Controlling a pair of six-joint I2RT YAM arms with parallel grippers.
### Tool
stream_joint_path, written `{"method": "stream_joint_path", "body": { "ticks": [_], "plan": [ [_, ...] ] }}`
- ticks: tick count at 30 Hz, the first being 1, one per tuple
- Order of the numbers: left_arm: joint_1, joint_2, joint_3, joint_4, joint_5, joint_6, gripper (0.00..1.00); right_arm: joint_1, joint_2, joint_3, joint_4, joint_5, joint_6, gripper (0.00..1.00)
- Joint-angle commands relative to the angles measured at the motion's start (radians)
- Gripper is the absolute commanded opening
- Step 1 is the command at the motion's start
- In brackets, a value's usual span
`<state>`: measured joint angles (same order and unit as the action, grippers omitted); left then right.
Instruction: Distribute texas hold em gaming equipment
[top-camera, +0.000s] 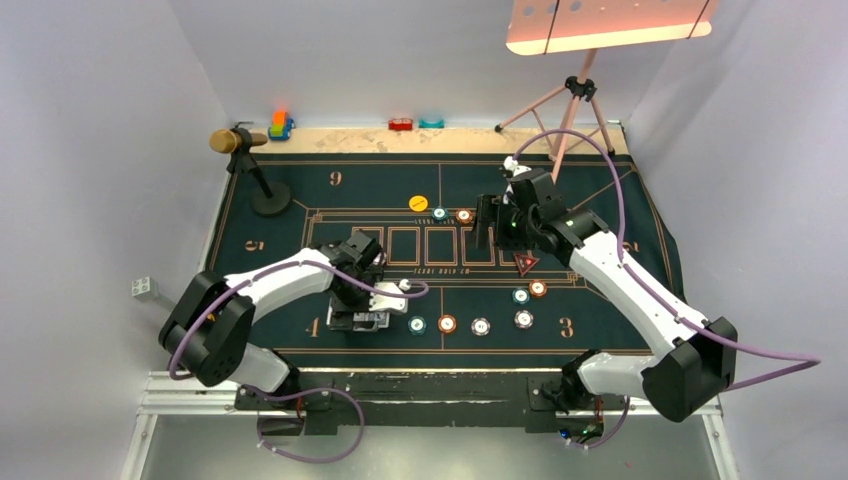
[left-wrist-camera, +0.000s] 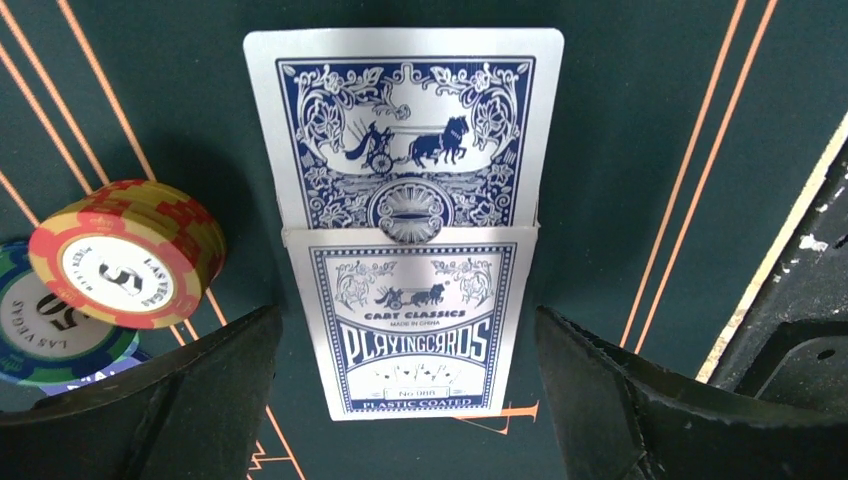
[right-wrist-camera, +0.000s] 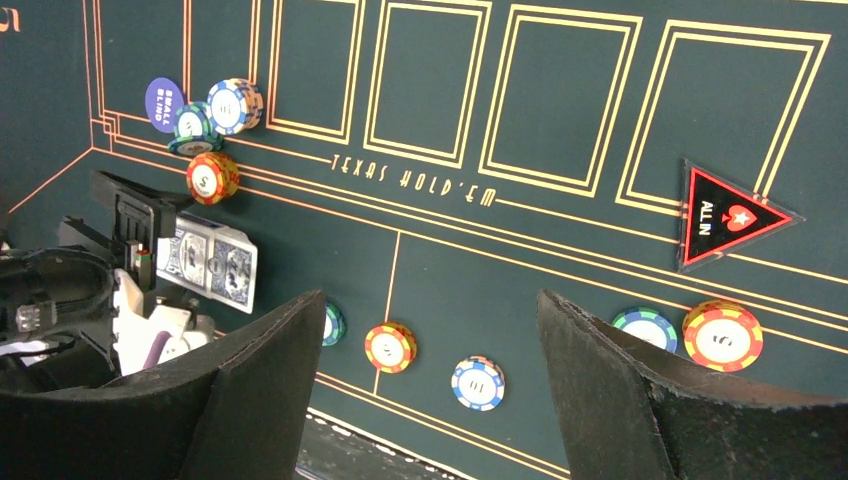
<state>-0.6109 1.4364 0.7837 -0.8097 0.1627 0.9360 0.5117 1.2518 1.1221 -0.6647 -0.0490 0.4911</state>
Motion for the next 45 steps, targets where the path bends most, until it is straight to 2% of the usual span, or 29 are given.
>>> {"method": "stream_joint_path", "body": {
  "ticks": [1, 7, 8, 9, 12, 14, 17, 20, 24, 31, 37, 40, 45],
  "plan": [
    [-0.041, 0.037, 0.045, 0.027, -0.069, -0.076, 1.00, -0.008, -0.032, 0.047, 0.011, -0.020, -0.022, 0.80],
    [-0.073, 0.046, 0.034, 0.057, -0.132, -0.131, 0.99, -0.011, -0.034, 0.054, 0.007, -0.026, -0.022, 0.80],
    [-0.073, 0.043, 0.029, 0.061, -0.132, -0.131, 0.96, -0.010, -0.034, 0.055, 0.005, -0.027, -0.021, 0.79],
    [-0.073, 0.037, 0.022, 0.064, -0.131, -0.132, 0.90, -0.010, -0.034, 0.056, 0.006, -0.030, -0.020, 0.79],
    [-0.073, 0.018, 0.003, 0.064, -0.120, -0.138, 0.61, -0.010, -0.034, 0.050, 0.009, -0.041, -0.016, 0.78],
    [-0.073, -0.006, -0.003, 0.049, -0.100, -0.149, 0.47, -0.010, -0.034, 0.042, 0.013, -0.050, -0.013, 0.77],
    [-0.073, -0.063, 0.004, 0.011, -0.068, -0.162, 0.35, -0.011, -0.040, 0.021, 0.024, -0.068, -0.005, 0.77],
    [-0.072, -0.137, 0.051, -0.059, -0.032, -0.177, 0.19, -0.010, -0.052, -0.023, 0.058, -0.101, 0.009, 0.77],
    [-0.072, -0.203, 0.150, -0.187, 0.034, -0.210, 0.00, -0.004, -0.070, -0.115, 0.180, -0.246, 0.082, 0.77],
    [-0.070, -0.250, 0.321, -0.298, 0.094, -0.294, 0.00, 0.099, -0.094, -0.241, 0.542, -0.464, 0.255, 0.88],
    [-0.070, -0.232, 0.418, -0.330, 0.080, -0.345, 0.00, 0.207, -0.048, -0.270, 0.772, -0.516, 0.371, 0.91],
    [-0.070, -0.213, 0.453, -0.351, 0.064, -0.359, 0.00, 0.232, -0.035, -0.280, 0.832, -0.511, 0.400, 0.91],
    [-0.070, -0.206, 0.488, -0.361, 0.067, -0.379, 0.00, 0.271, 0.024, -0.257, 0.830, -0.499, 0.392, 0.90]
  ]
}}
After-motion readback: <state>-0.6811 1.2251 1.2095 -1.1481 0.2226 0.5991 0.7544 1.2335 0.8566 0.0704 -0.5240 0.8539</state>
